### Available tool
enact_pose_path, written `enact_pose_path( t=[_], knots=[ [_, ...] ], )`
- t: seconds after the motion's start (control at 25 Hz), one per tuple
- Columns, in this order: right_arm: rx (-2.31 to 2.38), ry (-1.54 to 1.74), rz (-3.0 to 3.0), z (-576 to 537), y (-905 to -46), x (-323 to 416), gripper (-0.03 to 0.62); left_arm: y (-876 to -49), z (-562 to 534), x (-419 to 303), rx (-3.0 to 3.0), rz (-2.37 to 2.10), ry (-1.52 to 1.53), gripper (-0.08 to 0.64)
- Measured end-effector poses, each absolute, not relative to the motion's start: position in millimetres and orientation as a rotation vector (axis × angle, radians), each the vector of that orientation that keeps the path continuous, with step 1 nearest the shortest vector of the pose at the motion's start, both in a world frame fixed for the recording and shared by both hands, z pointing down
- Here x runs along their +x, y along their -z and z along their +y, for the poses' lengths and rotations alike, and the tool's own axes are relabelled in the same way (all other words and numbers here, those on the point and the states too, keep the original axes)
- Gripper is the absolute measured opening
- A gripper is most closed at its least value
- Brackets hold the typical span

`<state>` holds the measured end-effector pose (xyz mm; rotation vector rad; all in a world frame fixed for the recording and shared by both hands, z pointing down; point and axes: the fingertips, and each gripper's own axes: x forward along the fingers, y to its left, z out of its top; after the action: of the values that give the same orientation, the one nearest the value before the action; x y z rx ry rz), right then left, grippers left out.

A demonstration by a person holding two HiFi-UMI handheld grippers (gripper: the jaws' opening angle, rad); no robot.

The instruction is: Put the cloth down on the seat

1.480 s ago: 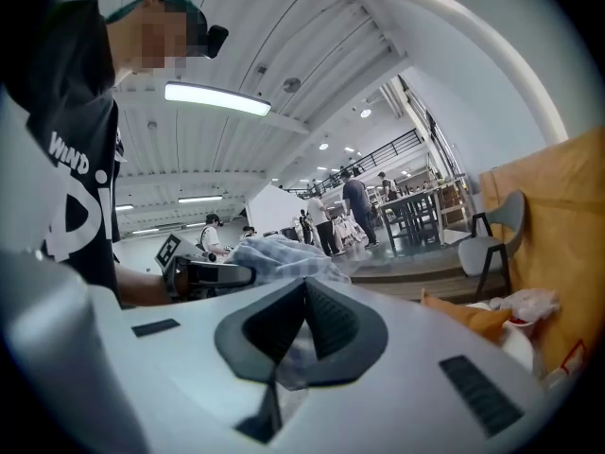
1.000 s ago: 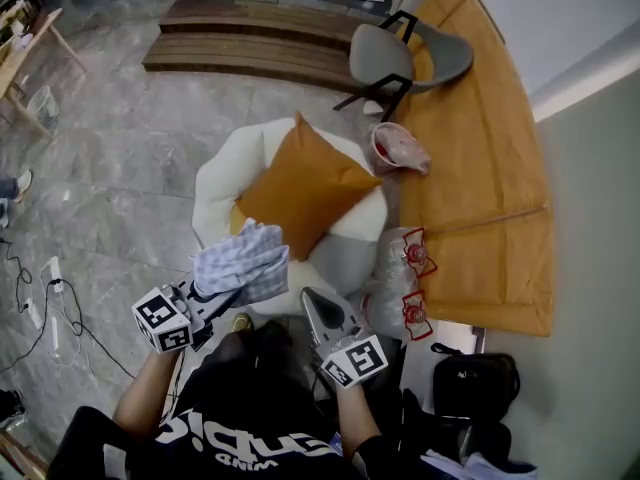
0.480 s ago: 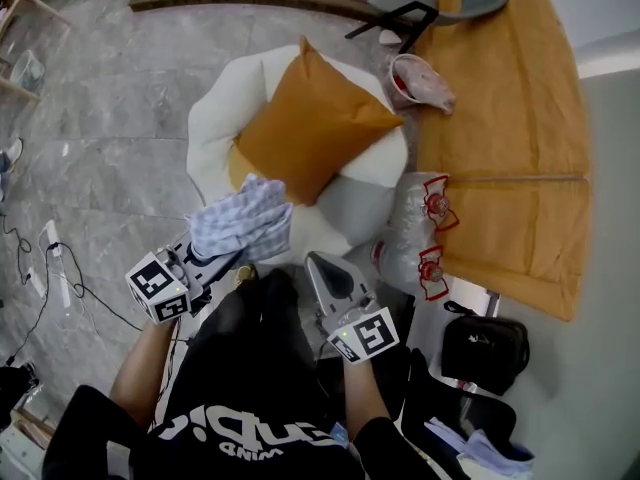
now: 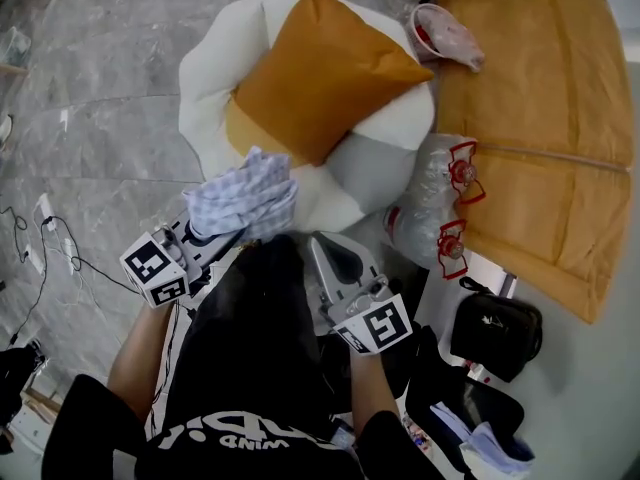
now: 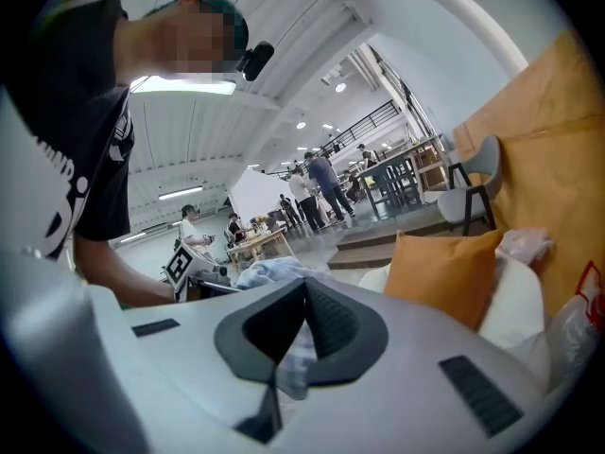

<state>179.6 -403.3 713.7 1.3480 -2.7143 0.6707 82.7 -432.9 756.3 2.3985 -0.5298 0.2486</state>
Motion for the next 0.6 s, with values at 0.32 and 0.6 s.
enact_pose_path(
  t=[0.32,0.6],
  knots=[
    [1.301,-0.751,-2.702,-396,-786,185,0.02,-846,-428,94,2.352,-0.548,-0.312,0.077],
    [1.304,-0.825,-2.668,-404,-849,191,0.018,-920,-430,97,2.298,-0.551,-0.357,0.077]
  ],
)
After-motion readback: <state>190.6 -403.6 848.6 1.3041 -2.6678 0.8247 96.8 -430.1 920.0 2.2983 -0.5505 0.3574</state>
